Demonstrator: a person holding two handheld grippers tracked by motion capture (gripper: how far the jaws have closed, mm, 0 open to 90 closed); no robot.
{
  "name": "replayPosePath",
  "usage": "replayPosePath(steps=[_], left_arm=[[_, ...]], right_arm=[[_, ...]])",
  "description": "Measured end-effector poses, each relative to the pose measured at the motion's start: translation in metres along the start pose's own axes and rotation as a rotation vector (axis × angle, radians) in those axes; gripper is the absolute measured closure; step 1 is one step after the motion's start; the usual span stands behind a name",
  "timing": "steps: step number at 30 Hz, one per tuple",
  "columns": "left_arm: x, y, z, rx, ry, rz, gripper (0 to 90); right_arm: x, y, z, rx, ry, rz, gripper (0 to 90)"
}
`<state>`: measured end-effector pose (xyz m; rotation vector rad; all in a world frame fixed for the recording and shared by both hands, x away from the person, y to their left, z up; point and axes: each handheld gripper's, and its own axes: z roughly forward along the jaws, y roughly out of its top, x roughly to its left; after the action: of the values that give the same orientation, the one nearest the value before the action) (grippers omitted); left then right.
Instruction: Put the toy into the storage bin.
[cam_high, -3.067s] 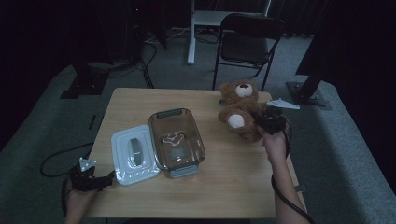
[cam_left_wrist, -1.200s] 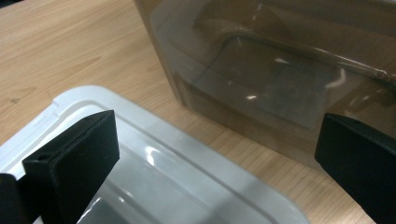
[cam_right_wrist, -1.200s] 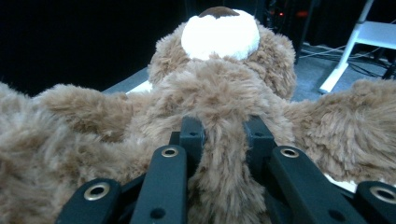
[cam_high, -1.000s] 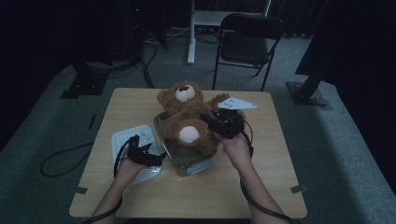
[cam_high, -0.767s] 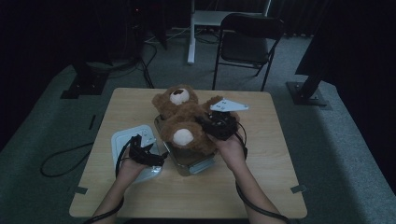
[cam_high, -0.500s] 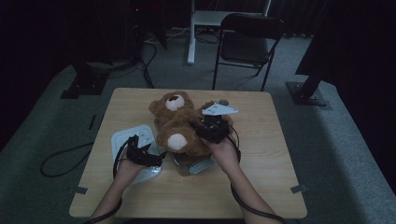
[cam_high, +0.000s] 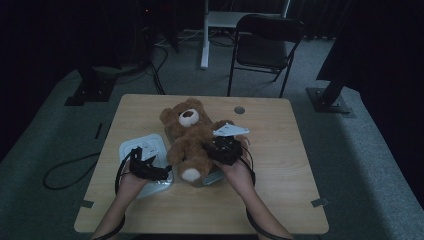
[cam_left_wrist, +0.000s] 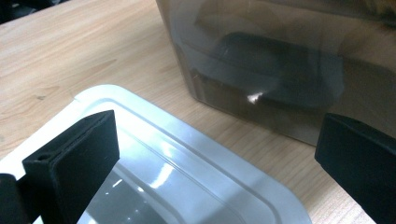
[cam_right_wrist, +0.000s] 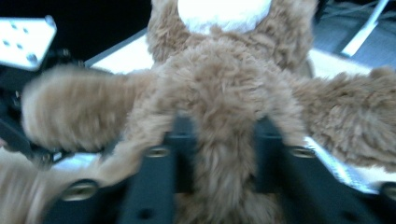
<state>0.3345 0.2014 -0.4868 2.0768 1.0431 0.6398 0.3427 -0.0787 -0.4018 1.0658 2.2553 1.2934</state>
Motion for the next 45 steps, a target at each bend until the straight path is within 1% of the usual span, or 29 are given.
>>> replayPosePath(steps=[2, 3, 4, 5, 6, 7, 8, 9, 12, 13, 14, 15, 18, 19, 20, 21, 22, 23, 25, 28, 30, 32, 33, 34, 36, 38, 40, 42, 45], left_arm=[[0.000, 0.001, -0.001, -0.005, 0.002, -0.002, 0.7], [0.000, 0.001, -0.002, -0.003, 0.003, 0.000, 0.7], [0.000, 0.001, -0.003, -0.002, 0.002, 0.004, 0.7], [0.000, 0.001, -0.003, -0.004, 0.002, 0.004, 0.7], [0.000, 0.000, -0.003, -0.007, 0.002, 0.002, 0.7], [0.000, 0.000, -0.003, -0.007, 0.002, 0.002, 0.7], [0.000, -0.001, -0.004, -0.008, 0.000, -0.003, 0.7], [0.000, -0.003, -0.005, -0.006, 0.000, -0.001, 0.7], [0.000, -0.006, -0.007, -0.004, 0.000, -0.001, 0.7], [0.000, -0.006, -0.007, -0.004, 0.000, -0.001, 0.7], [0.000, -0.006, -0.007, -0.004, 0.000, -0.001, 0.7], [0.003, -0.010, -0.012, -0.003, 0.006, -0.007, 0.7], [0.005, -0.014, -0.017, -0.007, 0.014, -0.013, 0.7], [0.005, -0.014, -0.017, -0.007, 0.014, -0.013, 0.7], [0.007, -0.018, -0.020, -0.005, 0.023, -0.015, 0.7], [0.008, -0.019, -0.021, -0.004, 0.027, -0.017, 0.7], [0.009, -0.023, -0.023, -0.001, 0.032, -0.020, 0.7], [0.010, -0.025, -0.024, -0.002, 0.035, -0.027, 0.7], [0.013, -0.031, -0.027, 0.000, 0.039, -0.045, 0.7], [0.017, -0.039, -0.031, 0.002, 0.050, -0.060, 0.7], [0.019, -0.043, -0.034, 0.001, 0.051, -0.076, 0.7], [0.021, -0.047, -0.036, 0.003, 0.056, -0.078, 0.7], [0.021, -0.048, -0.038, 0.001, 0.060, -0.077, 0.7], [0.022, -0.050, -0.040, -0.004, 0.065, -0.075, 0.7], [0.024, -0.053, -0.043, -0.007, 0.072, -0.087, 0.7], [0.027, -0.057, -0.045, -0.005, 0.079, -0.092, 0.7], [0.028, -0.060, -0.047, 0.003, 0.086, -0.095, 0.7], [0.030, -0.062, -0.048, 0.005, 0.092, -0.104, 0.7], [0.032, -0.064, -0.050, -0.001, 0.097, -0.114, 0.7]], right_arm=[[0.000, -0.002, 0.003, 0.017, 0.020, 0.002, 50.8], [0.000, -0.001, 0.002, 0.016, 0.020, 0.007, 48.2], [0.000, 0.000, 0.000, 0.005, 0.019, 0.018, 47.5], [-0.001, 0.002, -0.003, -0.007, 0.028, 0.028, 44.9], [-0.002, 0.005, -0.005, -0.011, 0.039, 0.036, 42.3], [-0.002, 0.005, -0.005, -0.011, 0.039, 0.036, 42.3], [-0.004, 0.009, -0.006, -0.016, 0.052, 0.046, 41.3], [-0.006, 0.017, -0.011, -0.045, 0.065, 0.064, 37.1], [-0.009, 0.030, -0.013, -0.058, 0.061, 0.080, 29.2], [-0.009, 0.030, -0.013, -0.058, 0.061, 0.080, 29.2], [-0.010, 0.035, -0.012, -0.059, 0.061, 0.085, 29.2], [-0.012, 0.043, -0.009, -0.054, 0.072, 0.102, 27.8], [-0.013, 0.054, 0.002, -0.032, 0.056, 0.116, 26.9], [-0.013, 0.054, 0.002, -0.032, 0.056, 0.116, 26.9], [-0.013, 0.057, 0.005, -0.028, 0.059, 0.118, 26.9], [-0.013, 0.063, 0.014, -0.006, 0.054, 0.116, 24.7], [-0.013, 0.065, 0.018, 0.001, 0.053, 0.116, 23.7], [-0.013, 0.069, 0.022, 0.013, 0.046, 0.118, 23.7], [-0.012, 0.074, 0.029, 0.015, 0.029, 0.112, 23.7], [-0.013, 0.083, 0.036, 0.027, 0.032, 0.124, 25.2], [-0.012, 0.088, 0.042, 0.039, 0.027, 0.118, 26.9], [-0.011, 0.090, 0.045, 0.051, 0.019, 0.112, 27.1], [-0.010, 0.092, 0.053, 0.083, 0.010, 0.103, 28.9], [-0.010, 0.091, 0.058, 0.101, 0.010, 0.099, 28.9], [-0.009, 0.088, 0.067, 0.137, 0.012, 0.093, 28.9], [-0.008, 0.084, 0.072, 0.151, 0.000, 0.091, 28.7], [-0.010, 0.081, 0.073, 0.153, -0.003, 0.094, 28.9], [-0.010, 0.079, 0.075, 0.167, -0.008, 0.091, 28.9], [-0.010, 0.075, 0.077, 0.184, -0.012, 0.085, 29.0]])
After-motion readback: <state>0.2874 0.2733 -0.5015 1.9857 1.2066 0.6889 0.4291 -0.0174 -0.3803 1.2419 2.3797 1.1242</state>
